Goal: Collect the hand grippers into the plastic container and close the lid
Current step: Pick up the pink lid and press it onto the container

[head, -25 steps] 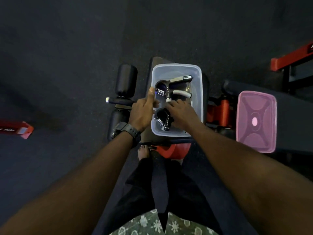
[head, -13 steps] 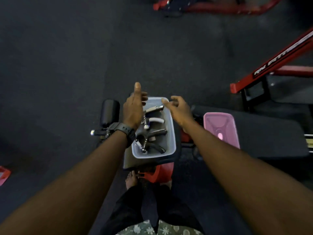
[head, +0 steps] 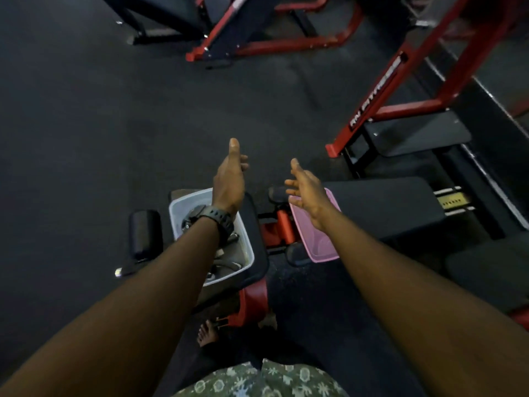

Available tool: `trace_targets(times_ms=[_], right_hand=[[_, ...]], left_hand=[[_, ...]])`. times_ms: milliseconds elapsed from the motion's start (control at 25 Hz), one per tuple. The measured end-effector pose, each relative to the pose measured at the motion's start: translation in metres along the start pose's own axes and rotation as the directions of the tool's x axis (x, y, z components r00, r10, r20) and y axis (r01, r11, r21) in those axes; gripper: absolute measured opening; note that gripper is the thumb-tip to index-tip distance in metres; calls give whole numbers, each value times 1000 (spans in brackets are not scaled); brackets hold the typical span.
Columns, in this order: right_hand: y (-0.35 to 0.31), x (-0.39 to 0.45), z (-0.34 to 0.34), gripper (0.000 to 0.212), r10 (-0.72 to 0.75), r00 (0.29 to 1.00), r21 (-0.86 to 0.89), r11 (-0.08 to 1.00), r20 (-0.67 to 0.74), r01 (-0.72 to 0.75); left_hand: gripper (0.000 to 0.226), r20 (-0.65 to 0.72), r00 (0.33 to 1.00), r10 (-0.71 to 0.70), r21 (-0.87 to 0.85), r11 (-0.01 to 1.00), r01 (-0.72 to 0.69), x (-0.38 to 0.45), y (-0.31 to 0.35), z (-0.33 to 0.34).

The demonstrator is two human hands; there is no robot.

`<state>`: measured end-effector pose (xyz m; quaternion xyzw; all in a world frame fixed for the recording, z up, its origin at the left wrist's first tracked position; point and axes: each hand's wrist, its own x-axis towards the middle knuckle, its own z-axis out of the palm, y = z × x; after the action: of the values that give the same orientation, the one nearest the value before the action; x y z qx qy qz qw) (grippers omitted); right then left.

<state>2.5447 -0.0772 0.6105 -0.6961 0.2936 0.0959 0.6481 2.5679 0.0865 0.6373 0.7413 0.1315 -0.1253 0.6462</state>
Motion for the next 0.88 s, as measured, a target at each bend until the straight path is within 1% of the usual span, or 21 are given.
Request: trace_targets(times_ms=[80, 160, 240, 320, 360, 480, 560, 640, 720, 800, 880], right_hand=[[18, 0, -37, 55, 36, 995, 2, 999, -96, -36], [39, 7, -79, 60, 86, 980, 8, 996, -178, -86], [58, 20, -117, 61, 138, 966, 39, 990, -220, -132], [77, 45, -148, 63, 167, 957, 49, 986, -235, -160], [86, 61, -161, 64, 181, 956, 50, 983, -229, -174], [118, 110, -191, 64, 224, 954, 26, 974, -199, -224], [145, 144, -207, 63, 253, 944, -51, 962, -210, -269], [169, 175, -210, 62, 256, 941, -146, 945, -222, -292], [185, 198, -205, 60, 234, 946, -244, 926, -226, -288], [198, 213, -196, 58, 241, 943, -325, 894, -231, -308], [208, 222, -189, 57, 252, 945, -410, 855, -210, -319]], left_hand=[[75, 76, 996, -39, 15, 999, 38, 0, -9, 31], [78, 151, 986, -74, 66, 996, 65, -3, -24, 72], [94, 238, 965, -112, 94, 991, 92, -9, -41, 117], [105, 279, 945, -167, 96, 985, 146, -7, -59, 156], [105, 272, 941, -201, 100, 978, 180, 0, -70, 173], [92, 226, 921, -317, 83, 948, 306, 27, -108, 213], [89, 197, 900, -389, 66, 921, 383, 46, -133, 239], [86, 159, 894, -419, 35, 907, 419, 67, -151, 256], [88, 85, 895, -438, 28, 899, 437, 85, -164, 263], [92, -35, 886, -463, 31, 885, 464, 95, -178, 263], [92, -121, 853, -507, 12, 859, 512, 102, -195, 260]])
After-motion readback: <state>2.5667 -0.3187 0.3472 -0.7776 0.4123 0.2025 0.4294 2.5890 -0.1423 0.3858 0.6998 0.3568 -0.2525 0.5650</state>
